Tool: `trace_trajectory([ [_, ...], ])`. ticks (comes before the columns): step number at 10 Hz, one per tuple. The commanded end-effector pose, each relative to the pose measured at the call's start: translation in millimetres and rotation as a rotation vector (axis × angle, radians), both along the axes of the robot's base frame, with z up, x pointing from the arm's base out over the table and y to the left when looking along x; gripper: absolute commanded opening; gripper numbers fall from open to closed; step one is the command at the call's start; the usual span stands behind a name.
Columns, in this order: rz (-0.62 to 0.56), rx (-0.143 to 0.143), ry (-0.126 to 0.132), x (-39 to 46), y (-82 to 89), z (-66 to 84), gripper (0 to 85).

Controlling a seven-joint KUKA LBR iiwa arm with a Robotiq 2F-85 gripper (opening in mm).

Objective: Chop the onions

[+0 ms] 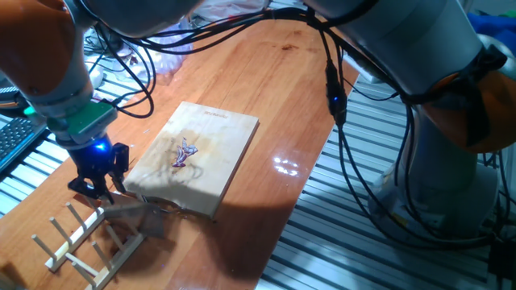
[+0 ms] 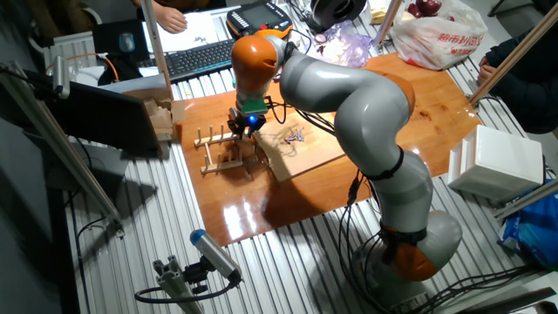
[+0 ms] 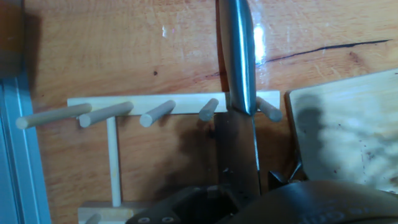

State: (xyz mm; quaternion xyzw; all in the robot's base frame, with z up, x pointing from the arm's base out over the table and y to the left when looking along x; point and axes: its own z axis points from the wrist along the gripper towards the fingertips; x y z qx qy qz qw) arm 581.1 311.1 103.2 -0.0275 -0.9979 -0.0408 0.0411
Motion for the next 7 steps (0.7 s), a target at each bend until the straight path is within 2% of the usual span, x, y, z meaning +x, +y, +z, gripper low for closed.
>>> trace_trajectory([
  [1, 0.001, 0.002, 0.000, 0.3, 0.0, -0.9, 34.0],
  [2, 0.002, 0.005, -0.001, 0.6, 0.0, -2.1, 34.0],
  [3, 0.006, 0.020, 0.004, 1.2, 0.0, -4.2, 17.0],
  [7, 0.034, 0.032, 0.023, 1.9, 0.1, -7.5, 17.0],
])
